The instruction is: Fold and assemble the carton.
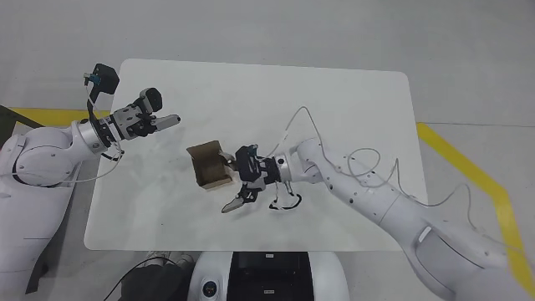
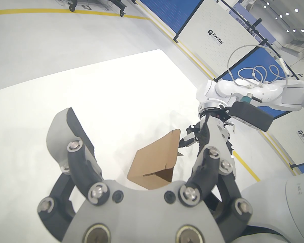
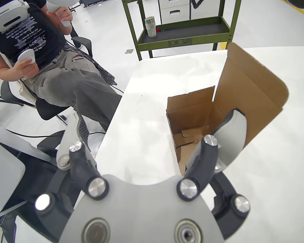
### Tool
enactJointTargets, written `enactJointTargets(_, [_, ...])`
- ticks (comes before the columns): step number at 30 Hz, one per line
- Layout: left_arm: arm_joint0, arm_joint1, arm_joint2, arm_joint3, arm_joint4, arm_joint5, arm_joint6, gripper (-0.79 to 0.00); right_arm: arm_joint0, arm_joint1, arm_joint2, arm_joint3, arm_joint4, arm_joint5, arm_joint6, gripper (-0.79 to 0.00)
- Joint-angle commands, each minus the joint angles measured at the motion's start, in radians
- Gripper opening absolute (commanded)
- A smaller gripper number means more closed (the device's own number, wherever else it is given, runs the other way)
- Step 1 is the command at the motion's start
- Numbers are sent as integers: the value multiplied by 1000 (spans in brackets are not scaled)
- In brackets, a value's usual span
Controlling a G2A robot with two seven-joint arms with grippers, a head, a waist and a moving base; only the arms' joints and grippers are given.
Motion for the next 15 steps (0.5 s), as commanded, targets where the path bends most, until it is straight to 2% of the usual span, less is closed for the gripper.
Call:
enactJointTargets(1, [0, 0, 0, 0, 0, 0, 0, 0, -1, -4, -2, -3, -2, 0, 0, 0])
enactJointTargets(15, [0, 0, 0, 0, 0, 0, 0, 0, 14, -37, -31, 15, -10, 0, -19, 0])
